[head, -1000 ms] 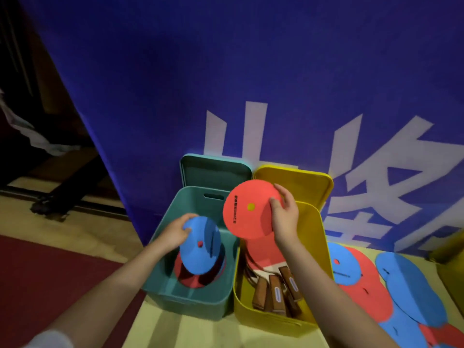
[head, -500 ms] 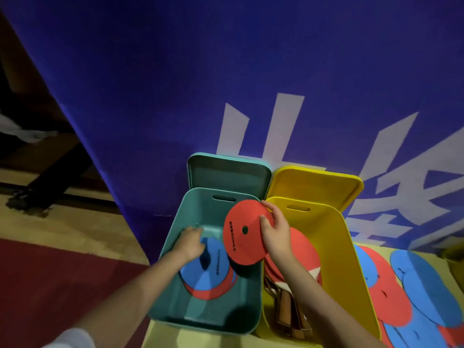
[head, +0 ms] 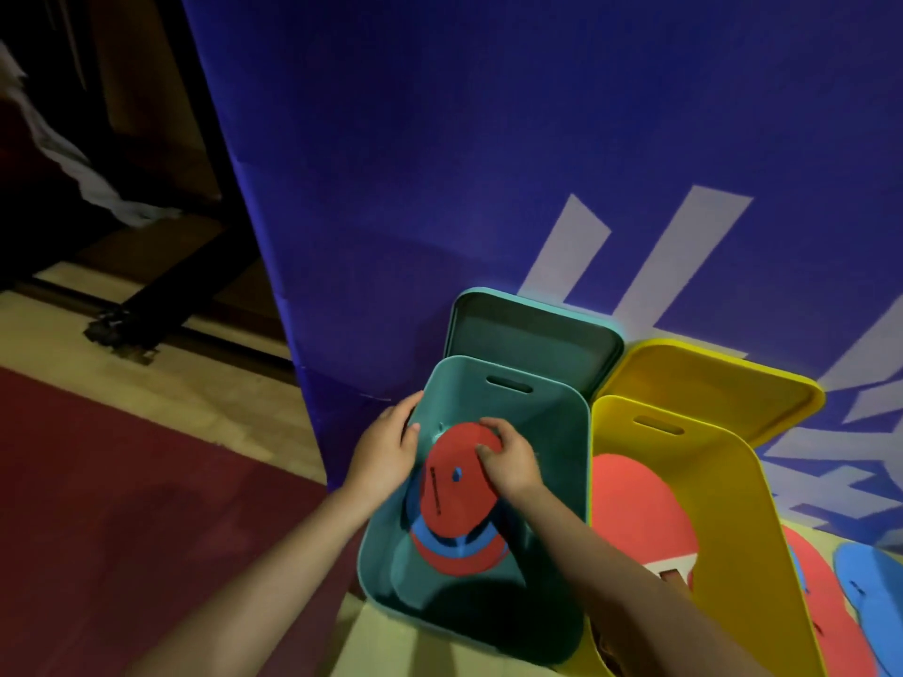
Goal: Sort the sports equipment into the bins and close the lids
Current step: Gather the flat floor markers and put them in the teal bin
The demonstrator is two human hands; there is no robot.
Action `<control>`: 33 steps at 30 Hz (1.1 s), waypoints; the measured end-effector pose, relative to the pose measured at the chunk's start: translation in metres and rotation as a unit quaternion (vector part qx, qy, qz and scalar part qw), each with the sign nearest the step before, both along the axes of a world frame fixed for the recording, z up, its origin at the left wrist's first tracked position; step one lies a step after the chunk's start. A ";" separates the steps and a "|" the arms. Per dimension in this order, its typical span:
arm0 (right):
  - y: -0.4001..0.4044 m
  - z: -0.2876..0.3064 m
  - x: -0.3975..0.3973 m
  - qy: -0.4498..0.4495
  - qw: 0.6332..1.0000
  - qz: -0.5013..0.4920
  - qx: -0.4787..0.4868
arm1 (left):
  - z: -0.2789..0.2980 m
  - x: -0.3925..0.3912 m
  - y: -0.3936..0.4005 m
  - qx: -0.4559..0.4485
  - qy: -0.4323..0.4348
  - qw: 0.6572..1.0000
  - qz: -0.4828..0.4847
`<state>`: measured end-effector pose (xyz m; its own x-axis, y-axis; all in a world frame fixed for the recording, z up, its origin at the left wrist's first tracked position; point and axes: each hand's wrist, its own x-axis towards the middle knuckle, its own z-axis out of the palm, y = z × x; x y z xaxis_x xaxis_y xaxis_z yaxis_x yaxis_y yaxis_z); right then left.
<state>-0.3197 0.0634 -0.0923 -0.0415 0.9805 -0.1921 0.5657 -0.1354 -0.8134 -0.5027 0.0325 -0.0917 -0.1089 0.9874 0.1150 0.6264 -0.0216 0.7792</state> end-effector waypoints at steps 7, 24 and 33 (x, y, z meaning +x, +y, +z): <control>-0.007 -0.048 -0.007 -0.022 0.998 0.015 -0.051 | -0.010 0.003 -0.001 0.013 -0.064 0.997 0.031; 0.012 -0.061 0.003 -0.188 0.974 0.010 -0.124 | 0.001 0.002 -0.003 0.014 0.017 0.999 0.046; -0.057 0.063 0.082 0.147 0.986 -0.005 0.083 | 0.053 0.071 -0.032 0.078 0.076 0.993 -0.035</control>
<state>-0.2381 0.0066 -0.0295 -0.0623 0.9980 -0.0096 0.3012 0.0097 -0.9535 -0.4318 0.0003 -0.0390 -0.0112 0.9609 0.2768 0.7295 -0.1814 0.6594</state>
